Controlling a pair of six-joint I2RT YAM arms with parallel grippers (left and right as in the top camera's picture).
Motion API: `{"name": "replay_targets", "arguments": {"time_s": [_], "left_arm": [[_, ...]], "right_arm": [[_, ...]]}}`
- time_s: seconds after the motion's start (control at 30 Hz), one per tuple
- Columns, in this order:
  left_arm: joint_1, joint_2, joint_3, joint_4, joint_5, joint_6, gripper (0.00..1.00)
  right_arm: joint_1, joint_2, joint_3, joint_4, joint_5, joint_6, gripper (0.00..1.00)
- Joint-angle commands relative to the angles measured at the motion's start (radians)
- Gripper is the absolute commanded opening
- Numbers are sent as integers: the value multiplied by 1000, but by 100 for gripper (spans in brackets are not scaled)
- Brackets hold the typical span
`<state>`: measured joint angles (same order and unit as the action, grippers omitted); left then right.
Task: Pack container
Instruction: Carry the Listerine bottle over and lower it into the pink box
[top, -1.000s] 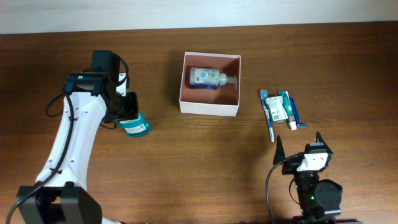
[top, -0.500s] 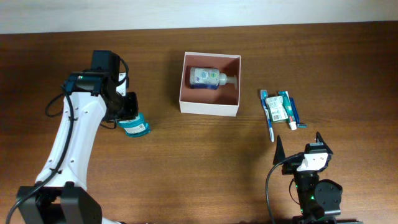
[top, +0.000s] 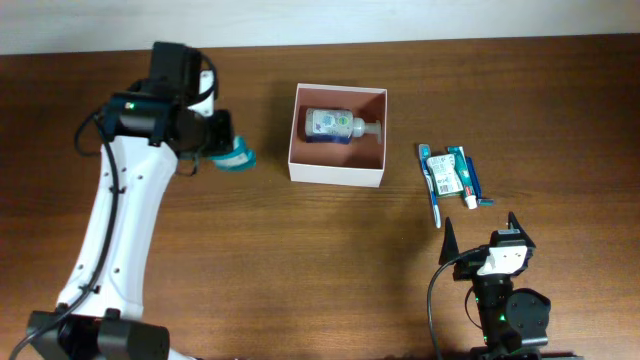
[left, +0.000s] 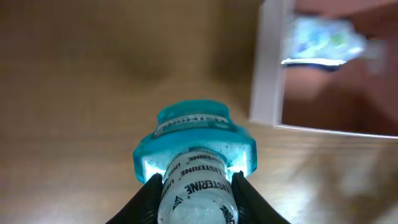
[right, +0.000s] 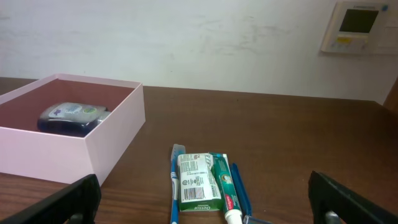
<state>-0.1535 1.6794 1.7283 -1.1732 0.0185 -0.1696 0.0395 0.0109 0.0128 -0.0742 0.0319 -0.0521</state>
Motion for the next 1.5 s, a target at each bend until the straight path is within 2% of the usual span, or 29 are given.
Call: {"name": "replay_targets", "arguments": {"time_s": [0.0,0.6,0.87,1.27,1.47], "left_arm": [[-74,-12,69,55,8,2,28],[-264,2,100,298,7,3,27],[-319,83,100,301,7,6,27],[-320,138,100,252,-27,26,26],[-320,165,100,198,-104,29,26]], "right_arm": [[-7,-7,-7,-4,-2,7,99],[-7,-7,-7,-4,-2,7,99],[-7,-7,-7,-4,-2,7,99],[-7,-7,-7,-4,-2,7,99],[-7,-7,-7,-4,-2,7,99]]}}
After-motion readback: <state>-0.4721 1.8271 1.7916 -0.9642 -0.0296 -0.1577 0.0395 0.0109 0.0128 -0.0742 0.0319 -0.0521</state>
